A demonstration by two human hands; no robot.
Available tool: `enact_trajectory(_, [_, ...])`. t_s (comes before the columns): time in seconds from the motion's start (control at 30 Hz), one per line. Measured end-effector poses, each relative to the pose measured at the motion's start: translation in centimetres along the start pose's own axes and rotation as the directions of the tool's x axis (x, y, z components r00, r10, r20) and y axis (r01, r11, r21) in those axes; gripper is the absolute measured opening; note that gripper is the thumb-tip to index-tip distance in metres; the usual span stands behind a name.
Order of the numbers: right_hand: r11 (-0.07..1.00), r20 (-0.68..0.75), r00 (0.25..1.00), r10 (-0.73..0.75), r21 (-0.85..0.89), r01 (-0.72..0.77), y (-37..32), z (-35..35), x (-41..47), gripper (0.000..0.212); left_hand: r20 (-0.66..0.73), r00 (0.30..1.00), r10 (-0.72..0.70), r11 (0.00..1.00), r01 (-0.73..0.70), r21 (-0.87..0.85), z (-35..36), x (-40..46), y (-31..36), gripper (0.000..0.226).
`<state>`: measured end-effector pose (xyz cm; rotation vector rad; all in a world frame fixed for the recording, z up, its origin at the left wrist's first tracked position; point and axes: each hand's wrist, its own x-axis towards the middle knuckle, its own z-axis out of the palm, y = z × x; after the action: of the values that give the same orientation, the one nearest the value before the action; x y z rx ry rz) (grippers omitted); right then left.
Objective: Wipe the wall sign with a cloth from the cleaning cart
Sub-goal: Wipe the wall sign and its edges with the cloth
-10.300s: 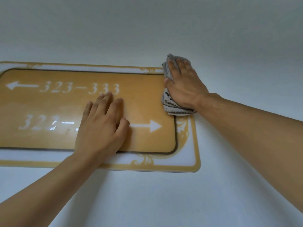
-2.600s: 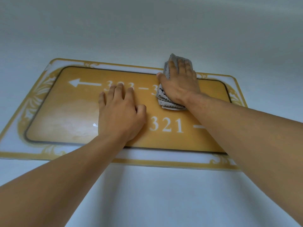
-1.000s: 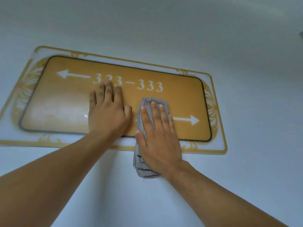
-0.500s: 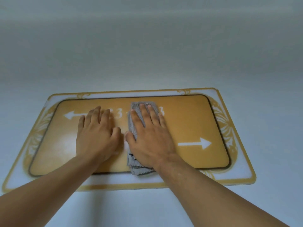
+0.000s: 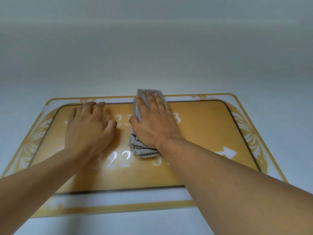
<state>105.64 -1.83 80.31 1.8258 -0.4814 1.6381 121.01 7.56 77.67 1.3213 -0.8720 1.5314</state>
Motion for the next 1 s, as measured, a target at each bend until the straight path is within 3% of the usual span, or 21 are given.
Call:
enact_trajectory(0.23, [0.996,-0.015,0.997,0.075,-0.039,-0.075,-0.4,0.2,3.5,0.071,0.025,1.000,0.012,0.992,-0.009,-0.123,0.8,1.4,-1.0,0.059])
enact_trajectory(0.4, [0.992,-0.010,0.993,0.116,-0.053,-0.117,-0.6,-0.1,5.7,0.069,-0.005,1.000,0.014,0.990,-0.014,-0.138,1.2,2.2,-1.3,0.050])
enact_trajectory(1.0, [0.990,0.016,0.993,0.118,-0.085,-0.116,-1.1,0.7,4.7,0.075,-0.013,1.000,-0.002,0.985,0.000,-0.173,1.8,1.4,-1.9,0.054])
